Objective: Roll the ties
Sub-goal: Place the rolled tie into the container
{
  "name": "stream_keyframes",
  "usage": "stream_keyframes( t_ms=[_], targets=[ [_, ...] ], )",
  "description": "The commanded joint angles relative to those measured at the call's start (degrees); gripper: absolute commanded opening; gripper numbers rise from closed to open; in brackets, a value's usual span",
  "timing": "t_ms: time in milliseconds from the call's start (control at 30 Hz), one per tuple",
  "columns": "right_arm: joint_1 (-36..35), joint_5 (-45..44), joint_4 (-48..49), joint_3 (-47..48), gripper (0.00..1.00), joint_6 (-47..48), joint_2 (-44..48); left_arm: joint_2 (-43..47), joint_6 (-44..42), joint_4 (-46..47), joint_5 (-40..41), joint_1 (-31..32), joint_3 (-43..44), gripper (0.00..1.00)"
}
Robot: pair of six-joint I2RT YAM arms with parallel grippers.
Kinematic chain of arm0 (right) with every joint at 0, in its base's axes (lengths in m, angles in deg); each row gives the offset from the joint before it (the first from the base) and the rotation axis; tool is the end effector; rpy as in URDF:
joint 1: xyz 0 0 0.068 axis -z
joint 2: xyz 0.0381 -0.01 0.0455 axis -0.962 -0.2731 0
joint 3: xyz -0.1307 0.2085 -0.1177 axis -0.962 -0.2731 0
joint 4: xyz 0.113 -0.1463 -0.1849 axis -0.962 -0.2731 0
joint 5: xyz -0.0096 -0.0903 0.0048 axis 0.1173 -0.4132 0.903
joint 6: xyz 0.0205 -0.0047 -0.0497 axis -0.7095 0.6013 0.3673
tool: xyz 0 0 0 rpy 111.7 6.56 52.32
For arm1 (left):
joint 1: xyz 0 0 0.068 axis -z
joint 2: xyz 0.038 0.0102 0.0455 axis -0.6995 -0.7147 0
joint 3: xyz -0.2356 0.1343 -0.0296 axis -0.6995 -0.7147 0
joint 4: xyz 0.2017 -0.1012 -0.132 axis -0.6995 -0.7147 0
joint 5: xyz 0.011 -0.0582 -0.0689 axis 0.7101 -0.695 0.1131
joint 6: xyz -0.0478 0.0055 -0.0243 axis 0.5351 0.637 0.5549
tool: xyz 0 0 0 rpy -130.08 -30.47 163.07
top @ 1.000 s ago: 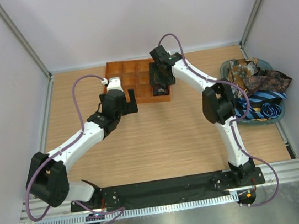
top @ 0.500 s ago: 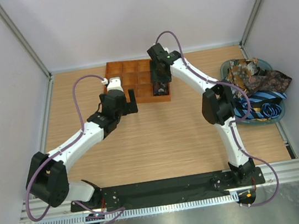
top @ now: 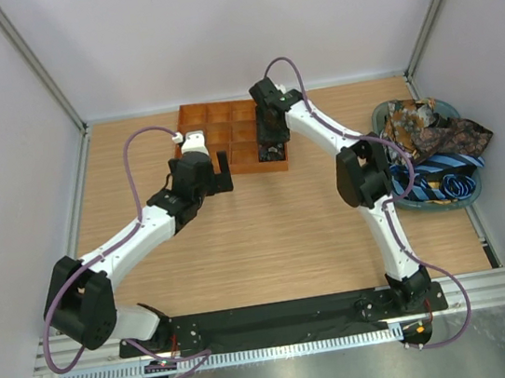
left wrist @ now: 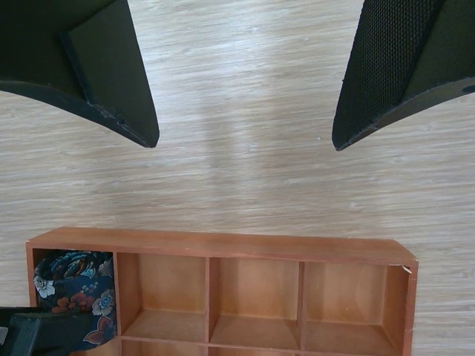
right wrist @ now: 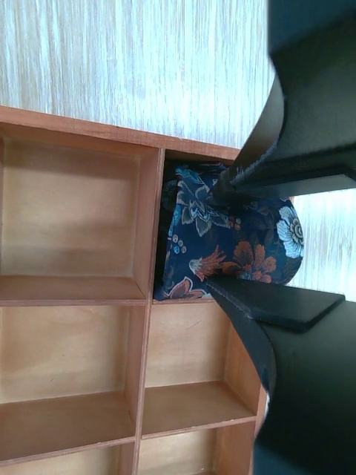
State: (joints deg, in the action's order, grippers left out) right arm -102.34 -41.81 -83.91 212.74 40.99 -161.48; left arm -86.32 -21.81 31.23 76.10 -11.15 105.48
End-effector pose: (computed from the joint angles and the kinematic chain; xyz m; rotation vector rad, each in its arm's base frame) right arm 0.4578 0.2379 0.2257 0.0660 2.5628 0.1362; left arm 0.2658 -0.1597 0.2605 -0.0234 2.1171 -0.2150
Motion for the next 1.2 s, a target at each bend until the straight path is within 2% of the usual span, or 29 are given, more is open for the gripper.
stream_keyframes(
  t_ms=[0,133,233,433,467,633,667,833,933,1067,1100,1167],
  targets=[
    [0.0,-1.7,-1.2,1.4,0.62,1.7,2.8,0.3,-0.6,0.5,0.0,-0.3,1.2,1.00],
    [-0.1,-1.5,0.0,-0.6,0.71,2.6,7.5,0.8,-0.6,0.5,-0.1,-0.3,1.0,1.00],
    [-0.1,1.1,4.8,-6.7,0.79,4.2,14.4,1.5,-0.5,1.0,0.1,-0.2,0.3,1.00],
    [0.0,3.5,25.4,-34.1,0.99,9.4,34.8,5.9,-0.7,6.5,1.0,-0.2,-3.7,1.00],
    [-0.1,4.3,30.1,-41.4,1.00,10.1,37.4,6.5,-0.6,6.7,1.0,-0.2,-5.0,1.00],
    [-0.2,3.0,43.6,-61.6,1.00,10.0,52.8,9.9,0.7,11.4,0.1,-0.2,-9.1,1.00],
    [-0.1,2.3,46.0,-68.6,1.00,9.5,55.2,10.4,1.2,12.0,-0.3,-0.2,-9.9,1.00],
    [-0.1,2.4,57.9,-86.3,1.00,5.8,70.3,15.0,6.3,15.1,-4.2,-0.2,-18.0,1.00],
    [0.0,0.1,63.2,-93.1,1.00,4.0,74.2,17.4,6.2,15.7,-7.6,-0.2,-21.8,1.00],
    [-0.1,2.8,73.3,-104.7,1.00,5.2,77.4,19.9,1.5,18.7,-13.5,-0.1,-26.8,1.00],
    [-0.1,3.7,74.6,-105.6,1.00,5.0,78.2,21.1,0.1,22.8,-16.0,0.0,-28.8,1.00],
    [-0.1,5.0,71.0,-104.3,1.00,6.0,79.6,21.7,-1.4,29.2,-16.1,0.1,-34.7,1.00]
  ],
)
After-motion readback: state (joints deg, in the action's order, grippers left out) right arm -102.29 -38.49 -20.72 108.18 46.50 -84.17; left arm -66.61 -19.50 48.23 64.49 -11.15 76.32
